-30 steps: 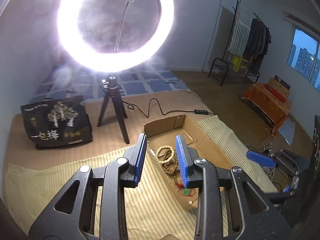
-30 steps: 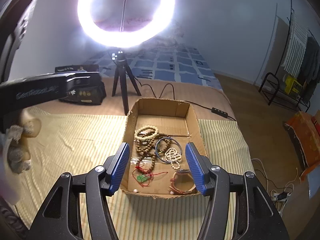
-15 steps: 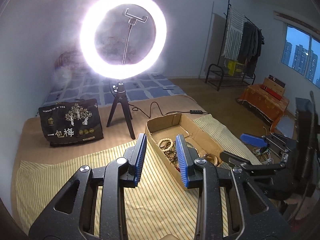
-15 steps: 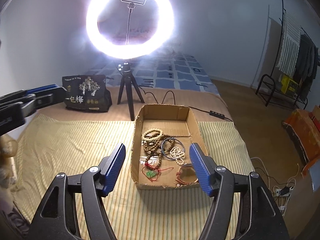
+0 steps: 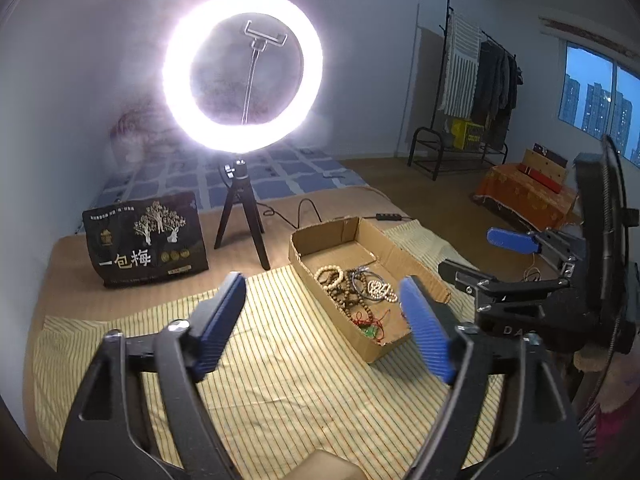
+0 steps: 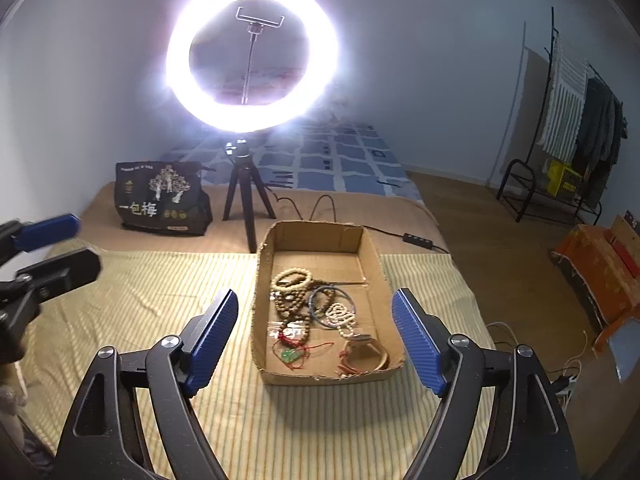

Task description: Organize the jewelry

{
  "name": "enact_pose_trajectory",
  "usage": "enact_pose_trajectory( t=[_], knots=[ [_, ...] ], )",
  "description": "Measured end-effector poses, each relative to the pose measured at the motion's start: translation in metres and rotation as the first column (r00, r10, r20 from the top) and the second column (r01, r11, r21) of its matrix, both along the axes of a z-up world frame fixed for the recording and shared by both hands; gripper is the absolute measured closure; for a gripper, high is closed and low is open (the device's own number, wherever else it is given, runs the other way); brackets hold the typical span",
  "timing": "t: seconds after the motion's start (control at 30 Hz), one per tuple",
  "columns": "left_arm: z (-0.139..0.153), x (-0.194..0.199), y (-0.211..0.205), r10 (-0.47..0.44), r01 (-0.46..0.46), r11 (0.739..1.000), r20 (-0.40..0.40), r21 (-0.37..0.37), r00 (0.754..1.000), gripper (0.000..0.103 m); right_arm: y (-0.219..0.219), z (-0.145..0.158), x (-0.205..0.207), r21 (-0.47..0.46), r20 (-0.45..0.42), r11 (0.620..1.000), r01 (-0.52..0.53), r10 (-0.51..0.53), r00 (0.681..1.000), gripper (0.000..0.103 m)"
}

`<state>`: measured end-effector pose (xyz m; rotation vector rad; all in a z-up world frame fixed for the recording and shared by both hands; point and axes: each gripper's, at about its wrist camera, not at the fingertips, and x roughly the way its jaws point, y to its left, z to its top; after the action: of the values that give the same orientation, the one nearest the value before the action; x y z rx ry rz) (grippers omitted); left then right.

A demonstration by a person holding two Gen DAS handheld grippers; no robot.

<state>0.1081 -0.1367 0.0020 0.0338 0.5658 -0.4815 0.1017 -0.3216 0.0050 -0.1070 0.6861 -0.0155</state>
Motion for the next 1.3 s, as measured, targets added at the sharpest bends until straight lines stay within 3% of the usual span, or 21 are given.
enact_pose_trajectory(
  t=[0.2, 0.4, 1.3],
  knots=[
    [-0.0043, -0.0016, -0.0063, -0.013, 0.013, 0.999, -0.003, 0.036, 1.000, 0.015, -0.0032, -0.0023, 0.0027, -0.010, -0.010, 1.000, 0.021, -0.021, 1.000, 0.023],
    [-0.0062, -0.0088, -0.0095, -0.013, 0.011, 0.996, 0.029, 0.084, 0.999, 0.004, -0.0034, -0.0008, 0.0028, -0.019, -0.004, 0.999, 0.026, -0.026, 1.000, 0.023],
    [-0.0030, -0.0061, -0.0012, 0.017, -0.018, 0.997, 0.021, 0.073, 1.000, 0.003, -0.0011, -0.0073, 0.0068, -0.014, -0.021, 1.000, 0.028, -0.029, 0.999, 0.023]
  ],
)
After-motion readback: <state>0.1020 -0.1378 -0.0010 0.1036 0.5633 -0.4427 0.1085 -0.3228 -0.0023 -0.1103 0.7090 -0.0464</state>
